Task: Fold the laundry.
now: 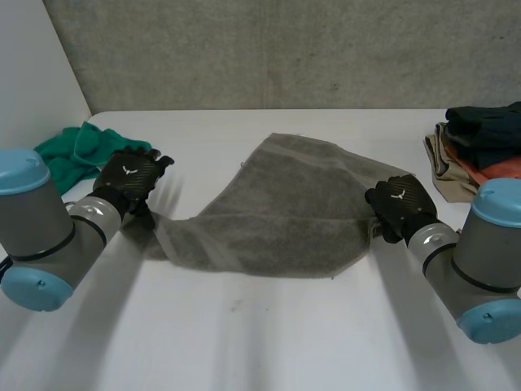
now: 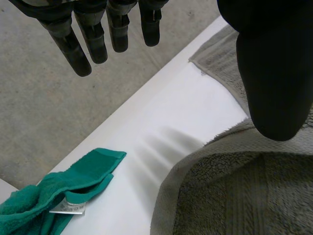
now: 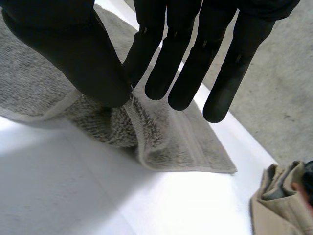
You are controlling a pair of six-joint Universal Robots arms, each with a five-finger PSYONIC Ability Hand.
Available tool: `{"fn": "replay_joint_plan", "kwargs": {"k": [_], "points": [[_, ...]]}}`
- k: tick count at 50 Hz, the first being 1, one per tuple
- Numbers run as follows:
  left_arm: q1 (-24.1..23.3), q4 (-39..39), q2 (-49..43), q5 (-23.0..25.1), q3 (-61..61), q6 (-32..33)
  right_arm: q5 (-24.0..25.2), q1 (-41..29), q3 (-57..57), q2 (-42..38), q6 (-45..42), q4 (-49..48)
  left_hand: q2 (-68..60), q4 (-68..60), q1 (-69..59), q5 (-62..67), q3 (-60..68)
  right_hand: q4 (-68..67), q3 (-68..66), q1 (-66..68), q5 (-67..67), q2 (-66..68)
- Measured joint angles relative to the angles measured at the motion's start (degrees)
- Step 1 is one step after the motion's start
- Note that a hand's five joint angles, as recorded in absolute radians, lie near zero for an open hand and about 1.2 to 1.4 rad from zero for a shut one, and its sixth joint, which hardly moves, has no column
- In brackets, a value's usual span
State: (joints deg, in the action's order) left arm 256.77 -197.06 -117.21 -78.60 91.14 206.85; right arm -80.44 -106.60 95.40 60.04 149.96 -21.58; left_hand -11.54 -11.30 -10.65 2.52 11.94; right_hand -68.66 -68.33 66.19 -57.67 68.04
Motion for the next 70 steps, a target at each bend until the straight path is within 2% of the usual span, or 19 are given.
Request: {"fn": "replay_joint_plan", "kwargs": {"k": [9,11,14,18,28,31,34,35,36,42,43,45,47,50,54,57,64,70], "points": [[0.3,8.2,0.6,1.3,-1.8,3.9,1.1,1.0,-3.4,0.1,2.9,5.7,0.0,0.0,0.0,0.0,0.0,1.6,1.3,-0.2,0.8,-1.1],[0.2,9.5,0.6,1.6,-2.1,4.2,1.8,1.5,-4.4,0.1,3.1,7.8,0.0,0.0,0.0,0.0,0.0,5.7,5.9,-3.6,4.7,-5.7],[-0.1,10.8,0.1,1.7,-2.6,4.6,3.2,2.4,-5.9,-0.2,3.0,11.1,0.0,0.0,0.0,0.0,0.0,20.7,20.6,-19.0,20.3,-21.2],[-0.3,11.5,-1.1,1.3,-3.4,4.8,4.9,3.5,-7.6,-0.8,2.1,14.9,-0.6,-0.5,-0.9,0.2,0.3,28.1,27.2,-25.4,28.1,-27.3],[-0.3,11.5,-4.9,0.2,-6.7,5.1,5.6,5.9,-9.9,-1.3,-1.1,18.2,-15.5,-15.9,-17.1,14.8,15.1,34.9,34.8,-32.3,35.8,-34.7],[-0.4,11.6,-5.8,0.1,-7.5,5.3,5.6,6.3,-10.4,-1.6,-0.7,18.0,-25.6,-25.6,-27.5,24.2,24.7,35.3,35.4,-32.7,36.3,-35.1],[-0.4,11.6,-6.2,0.0,-7.9,5.5,5.6,6.4,-10.6,-2.1,-0.3,17.9,-28.2,-28.1,-30.1,26.7,27.3,36.2,36.1,-33.5,36.9,-35.9],[-0.5,11.6,-6.8,-0.1,-8.4,5.8,5.6,6.4,-11.0,-3.1,0.3,17.7,-35.0,-35.0,-36.6,33.4,34.3,36.8,36.5,-33.8,37.4,-36.5],[-0.5,11.6,-7.0,-0.1,-8.5,5.9,5.6,6.4,-11.2,-3.6,0.5,17.7,-35.7,-35.7,-37.3,34.1,35.0,36.8,36.5,-33.8,37.4,-36.5],[-0.5,11.6,-7.7,-0.2,-9.5,6.4,5.6,6.1,-12.8,-7.3,1.0,16.1,-48.0,-48.3,-49.0,46.5,47.4,33.2,32.7,-31.0,31.9,-32.4],[-0.6,11.6,-7.8,-0.4,-9.7,6.4,5.6,6.1,-13.2,-8.0,1.2,15.3,-52.3,-52.3,-52.6,50.5,51.4,27.7,26.0,-24.3,26.2,-25.6],[-0.7,11.6,-7.7,-0.7,-10.0,6.4,5.5,6.2,-13.9,-9.0,1.5,13.7,-56.0,-56.4,-55.2,54.3,55.3,8.1,7.4,-5.0,6.7,-6.4],[-0.8,11.9,-7.5,-1.1,-10.2,6.3,5.5,6.3,-14.2,-9.5,1.9,12.0,-56.8,-57.1,-55.2,54.4,56.1,2.0,1.7,-0.4,1.2,-0.9],[-0.9,12.4,-6.7,-1.6,-10.1,6.1,5.6,6.6,-14.2,-9.3,2.8,10.4,-56.9,-57.2,-55.2,54.4,56.2,0.3,0.3,-0.4,0.6,-0.2],[-1.2,14.1,-2.4,-2.2,-8.9,5.1,6.4,7.6,-12.6,-5.0,4.5,9.3,-56.9,-57.3,-55.2,54.4,56.2,0.2,0.3,-0.4,0.6,-0.2],[-1.5,15.7,3.8,-2.2,-7.7,2.9,7.7,8.7,-11.3,1.2,5.7,9.6,-56.9,-57.3,-55.2,54.4,56.2,0.1,0.3,-0.4,0.6,-0.2],[-1.5,18.5,21.1,-1.8,-6.1,-6.3,10.3,10.8,-12.3,16.8,9.0,12.2,-56.9,-57.3,-55.2,54.4,56.2,0.1,0.3,-0.4,0.6,-0.2],[0.0,19.6,29.2,-0.7,-6.7,-14.7,10.6,10.5,-18.6,22.3,12.6,14.5,-56.9,-57.3,-55.2,54.4,56.2,0.0,0.3,-0.4,0.4,-0.2]]}}
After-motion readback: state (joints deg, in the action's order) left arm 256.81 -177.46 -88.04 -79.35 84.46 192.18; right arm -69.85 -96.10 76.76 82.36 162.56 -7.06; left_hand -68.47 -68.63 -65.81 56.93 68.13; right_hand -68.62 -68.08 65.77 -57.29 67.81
